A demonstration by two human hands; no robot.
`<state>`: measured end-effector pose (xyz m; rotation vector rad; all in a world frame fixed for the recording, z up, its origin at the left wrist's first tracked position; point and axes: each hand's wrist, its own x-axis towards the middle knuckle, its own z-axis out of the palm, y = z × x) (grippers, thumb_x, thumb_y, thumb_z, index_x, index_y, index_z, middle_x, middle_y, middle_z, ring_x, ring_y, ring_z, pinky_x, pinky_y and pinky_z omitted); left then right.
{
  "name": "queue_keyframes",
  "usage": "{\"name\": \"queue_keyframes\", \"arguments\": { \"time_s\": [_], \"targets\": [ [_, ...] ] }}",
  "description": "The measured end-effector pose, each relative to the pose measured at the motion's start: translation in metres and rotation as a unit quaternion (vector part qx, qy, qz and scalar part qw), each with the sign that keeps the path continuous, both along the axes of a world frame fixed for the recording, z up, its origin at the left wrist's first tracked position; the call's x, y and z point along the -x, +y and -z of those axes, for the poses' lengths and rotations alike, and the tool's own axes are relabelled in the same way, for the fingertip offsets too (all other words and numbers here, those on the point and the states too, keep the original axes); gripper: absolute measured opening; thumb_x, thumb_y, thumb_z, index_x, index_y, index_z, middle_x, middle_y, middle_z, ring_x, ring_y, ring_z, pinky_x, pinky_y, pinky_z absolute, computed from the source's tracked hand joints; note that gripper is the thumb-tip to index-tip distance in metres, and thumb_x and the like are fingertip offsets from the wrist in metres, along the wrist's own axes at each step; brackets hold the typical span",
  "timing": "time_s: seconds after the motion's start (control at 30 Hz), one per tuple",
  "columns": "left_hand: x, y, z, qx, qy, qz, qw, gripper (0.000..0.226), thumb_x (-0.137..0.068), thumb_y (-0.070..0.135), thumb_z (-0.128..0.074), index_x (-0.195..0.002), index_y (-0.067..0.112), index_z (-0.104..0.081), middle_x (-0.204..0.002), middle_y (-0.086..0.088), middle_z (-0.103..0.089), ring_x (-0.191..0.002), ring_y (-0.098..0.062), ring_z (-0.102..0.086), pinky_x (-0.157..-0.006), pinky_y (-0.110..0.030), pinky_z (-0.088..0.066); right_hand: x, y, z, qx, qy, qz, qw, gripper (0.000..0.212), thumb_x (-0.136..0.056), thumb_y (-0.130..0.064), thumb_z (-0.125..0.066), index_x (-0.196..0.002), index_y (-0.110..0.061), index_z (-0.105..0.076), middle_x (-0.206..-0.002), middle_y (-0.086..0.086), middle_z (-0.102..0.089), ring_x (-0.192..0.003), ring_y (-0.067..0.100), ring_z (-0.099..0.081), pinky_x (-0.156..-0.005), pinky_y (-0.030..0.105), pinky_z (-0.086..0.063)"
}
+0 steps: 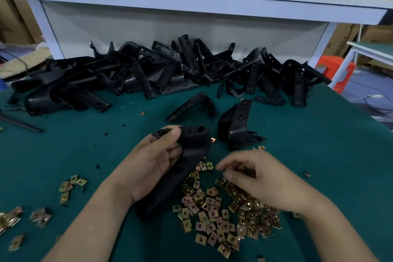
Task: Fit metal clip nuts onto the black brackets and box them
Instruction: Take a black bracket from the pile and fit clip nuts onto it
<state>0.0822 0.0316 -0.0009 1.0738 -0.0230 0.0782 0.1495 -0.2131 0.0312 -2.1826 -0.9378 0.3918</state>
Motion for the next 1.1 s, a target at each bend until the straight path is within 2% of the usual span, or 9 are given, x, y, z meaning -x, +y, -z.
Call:
{"name": "queue_keyframes", "arguments": {
  "time_s": [0.07,0.13,0.2,0.3,0.4,0.6,0.77,0.97,1.1],
  "targets": [
    [0.001,-0.002,0.002,-0.026,-0.015,0.027,0.999,0.024,-0.096,0.038,-0.068,-0.106,0.016,-0.072,-0.096,-0.001,-0.068,-0.084,-0.014,-0.064,-0.079,-0.021,-0.055,0.0,0.002,-0.001,-0.072,0.039,0.019,0.996,0.016,-0.097,-0.015,-0.066,-0.104,-0.026,-0.075,-0.088,-0.012,-0.074,-0.084,0.005,-0.069,-0.075,0.018,-0.053],
    [0.004,-0.005,-0.001,-0.06,-0.025,0.063,0.996,0.031,-0.092,0.044,-0.071,-0.109,0.017,-0.075,-0.105,-0.004,-0.072,-0.095,-0.019,-0.069,-0.085,-0.024,-0.055,0.001,0.006,-0.002,-0.161,0.092,0.047,0.982,0.016,-0.095,-0.011,-0.065,-0.101,-0.021,-0.076,-0.084,-0.005,-0.074,-0.078,0.007,-0.07,-0.072,0.02,-0.054],
    [0.006,-0.007,0.001,-0.077,-0.023,0.086,0.993,0.038,-0.092,0.044,-0.07,-0.114,0.014,-0.073,-0.12,-0.016,-0.071,-0.11,-0.028,-0.069,-0.092,-0.03,-0.055,0.002,0.009,-0.001,-0.254,0.167,0.076,0.95,0.016,-0.089,-0.013,-0.067,-0.098,-0.017,-0.079,-0.084,0.0,-0.074,-0.079,0.011,-0.068,-0.075,0.023,-0.055],
    [0.006,-0.013,-0.001,-0.089,-0.012,0.122,0.988,0.038,-0.09,0.043,-0.072,-0.112,0.011,-0.073,-0.116,-0.018,-0.072,-0.109,-0.029,-0.069,-0.092,-0.032,-0.055,0.005,0.014,-0.001,-0.338,0.295,0.083,0.89,0.017,-0.081,-0.015,-0.068,-0.092,-0.017,-0.08,-0.087,0.005,-0.072,-0.084,0.014,-0.068,-0.081,0.027,-0.057],
    [0.006,-0.017,-0.002,-0.099,-0.004,0.14,0.985,0.034,-0.09,0.042,-0.073,-0.107,0.014,-0.074,-0.106,-0.01,-0.074,-0.101,-0.023,-0.071,-0.088,-0.03,-0.055,0.008,0.017,-0.002,-0.361,0.349,0.072,0.862,0.016,-0.075,-0.01,-0.07,-0.089,-0.012,-0.08,-0.088,0.008,-0.073,-0.085,0.014,-0.07,-0.079,0.022,-0.056],
    [0.006,-0.016,-0.001,-0.114,0.001,0.142,0.983,0.033,-0.087,0.038,-0.078,-0.106,0.012,-0.073,-0.1,-0.012,-0.073,-0.094,-0.025,-0.069,-0.085,-0.032,-0.056,0.009,0.02,-0.003,-0.383,0.38,0.081,0.838,0.021,-0.067,-0.015,-0.079,-0.087,-0.012,-0.082,-0.086,0.01,-0.074,-0.081,0.015,-0.071,-0.076,0.021,-0.056],
    [0.006,-0.015,-0.001,-0.104,0.002,0.142,0.984,0.03,-0.087,0.033,-0.078,-0.107,0.01,-0.074,-0.103,-0.014,-0.074,-0.096,-0.025,-0.07,-0.088,-0.032,-0.057,0.007,0.02,-0.002,-0.404,0.42,0.085,0.808,0.02,-0.068,-0.001,-0.083,-0.082,-0.015,-0.079,-0.084,0.005,-0.071,-0.076,0.013,-0.068,-0.075,0.025,-0.058],
    [0.007,-0.015,-0.001,-0.09,0.003,0.132,0.987,0.037,-0.083,0.035,-0.083,-0.106,0.007,-0.072,-0.103,-0.017,-0.072,-0.096,-0.027,-0.069,-0.089,-0.034,-0.057,0.006,0.017,-0.004,-0.378,0.441,0.079,0.81,0.021,-0.069,-0.005,-0.082,-0.089,-0.012,-0.081,-0.094,0.01,-0.076,-0.082,0.017,-0.072,-0.076,0.029,-0.06],
    [0.007,-0.015,-0.002,-0.087,-0.002,0.137,0.987,0.021,-0.09,0.025,-0.076,-0.104,0.01,-0.073,-0.101,-0.013,-0.074,-0.094,-0.024,-0.071,-0.086,-0.031,-0.057,0.005,0.015,-0.006,-0.359,0.434,0.084,0.822,0.026,-0.077,-0.008,-0.071,-0.1,-0.012,-0.081,-0.104,0.014,-0.077,-0.094,0.019,-0.074,-0.079,0.028,-0.059]
  ]
}}
